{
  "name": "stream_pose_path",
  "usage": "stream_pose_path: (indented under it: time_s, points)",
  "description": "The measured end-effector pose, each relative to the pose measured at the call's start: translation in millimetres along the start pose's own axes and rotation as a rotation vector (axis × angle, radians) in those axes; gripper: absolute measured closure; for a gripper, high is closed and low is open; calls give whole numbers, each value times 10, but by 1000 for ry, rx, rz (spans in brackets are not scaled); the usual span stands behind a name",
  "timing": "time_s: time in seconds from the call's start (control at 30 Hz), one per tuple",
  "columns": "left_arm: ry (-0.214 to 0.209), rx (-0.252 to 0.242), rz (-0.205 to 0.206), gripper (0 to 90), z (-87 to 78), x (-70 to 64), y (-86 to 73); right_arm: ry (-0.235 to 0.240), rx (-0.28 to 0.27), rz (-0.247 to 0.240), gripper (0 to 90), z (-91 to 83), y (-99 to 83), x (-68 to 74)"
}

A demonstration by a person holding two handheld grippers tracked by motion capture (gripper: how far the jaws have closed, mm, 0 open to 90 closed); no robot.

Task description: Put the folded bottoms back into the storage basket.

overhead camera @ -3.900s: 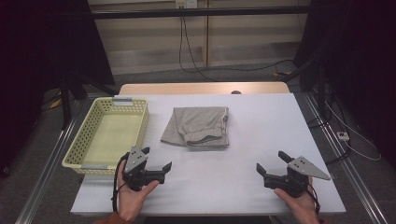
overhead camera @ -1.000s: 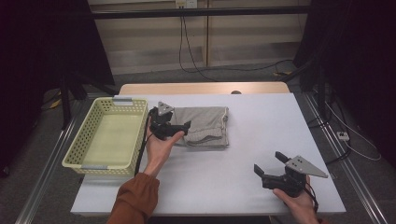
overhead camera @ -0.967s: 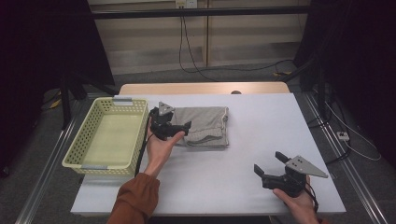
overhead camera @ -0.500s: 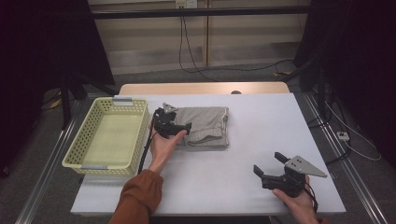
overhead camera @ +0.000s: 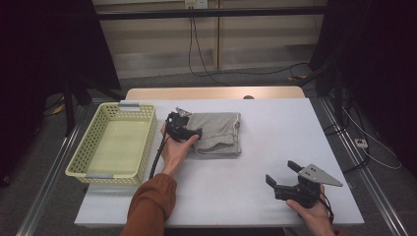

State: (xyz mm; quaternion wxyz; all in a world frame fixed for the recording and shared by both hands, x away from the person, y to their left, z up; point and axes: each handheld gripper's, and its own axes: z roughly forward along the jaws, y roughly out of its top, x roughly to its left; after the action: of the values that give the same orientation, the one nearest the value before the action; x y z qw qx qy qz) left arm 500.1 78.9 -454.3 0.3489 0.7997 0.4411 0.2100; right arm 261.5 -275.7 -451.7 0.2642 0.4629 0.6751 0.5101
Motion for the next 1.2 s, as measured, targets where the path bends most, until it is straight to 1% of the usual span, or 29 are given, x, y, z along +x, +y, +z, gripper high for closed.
stream_pose_path:
  time_s: [0.03, 0.1, 0.13, 0.23, 0.27, 0.3, 0.37, 0.43, 0.47, 0.5, 0.53, 0.57, 0.6, 0.63, 0.67, 0.7, 0.73, 0.77, 0.8, 0.83, 0.9, 0.93, 1.0, 1.03, 1.07, 1.1, 1.13, 1.2]
  points:
    - [13, 11, 6, 79, 11, 18, -12, 3, 2, 2, 33, -1, 0, 4]
    - [21, 24, -13, 69, 40, 54, -32, 4, 0, 2, 33, 1, 0, 5]
    - [21, 35, -24, 47, 51, 73, -42, 3, -1, 5, 33, 4, 0, 2]
    - [3, 59, -62, 35, 77, 122, -68, 1, 0, 7, 33, 7, -1, 0]
    - [-2, 65, -84, 35, 82, 131, -73, 1, 0, 7, 33, 7, -1, 0]
    - [-15, 71, -87, 36, 84, 146, -75, 0, 0, 7, 33, 8, -1, 0]
    - [-22, 65, -94, 32, 85, 154, -82, 1, 1, 7, 33, 8, -1, 3]
    - [-20, 67, -99, 32, 87, 151, -81, 3, 4, 5, 33, 9, -3, -1]
    - [-21, 73, -103, 60, 83, 146, -76, 10, 7, 7, 34, 9, -3, 0]
    - [-38, 78, -90, 60, 62, 145, -65, 10, 7, 7, 34, 9, -3, 0]
    - [-58, 81, -86, 135, 42, 136, -58, 11, 7, 7, 34, 9, -2, 1]
    - [-68, 82, -83, 238, 30, 121, -56, 15, 6, 6, 34, 11, 0, -1]
    - [-76, 85, -85, 238, 18, 110, -49, 15, 6, 6, 34, 11, 0, -1]
    - [-82, 87, -88, 272, 15, 95, -46, 15, 7, 8, 34, 13, 1, -2]
    - [-90, 91, -84, 331, 8, 87, -43, 11, 7, 9, 34, 17, 1, -7]
    - [-98, 86, -91, 362, 5, 81, -42, 11, 9, 10, 34, 16, 1, -2]
    - [-108, 95, -80, 362, -6, 83, -40, 11, 9, 10, 34, 16, 1, -2]
    - [-140, 84, -89, 444, -10, 72, -40, 11, 8, 8, 34, 16, 2, 3]
    - [-140, 84, -89, 475, -10, 72, -40, 11, 8, 8, 34, 16, 2, 3]
    - [-146, 89, -78, 485, -14, 66, -37, 9, 7, 11, 34, 24, 4, 4]
    - [-173, 90, -65, 492, -23, 39, -38, 9, 11, 6, 34, 27, 2, 0]
    - [-181, 86, -78, 526, -23, 37, -42, 10, 13, 4, 34, 31, -2, 0]
    - [-181, 89, -82, 552, -22, 17, -34, 9, 14, 3, 34, 36, -5, 0]
    - [-192, 91, -87, 646, -24, 5, -31, 7, 14, 13, 34, 41, -1, -1]
    - [-232, 98, -91, 695, -25, 10, -34, 7, 14, 10, 35, 42, -2, -1]
    - [-239, 96, -93, 695, -23, 1, -37, 7, 14, 10, 35, 42, -2, -1]
    - [-245, 106, -84, 699, -31, -3, -30, 7, 14, 9, 35, 39, -3, 2]
    - [-229, 97, -82, 733, -30, -36, -27, 9, 14, 3, 35, 33, -1, 1]
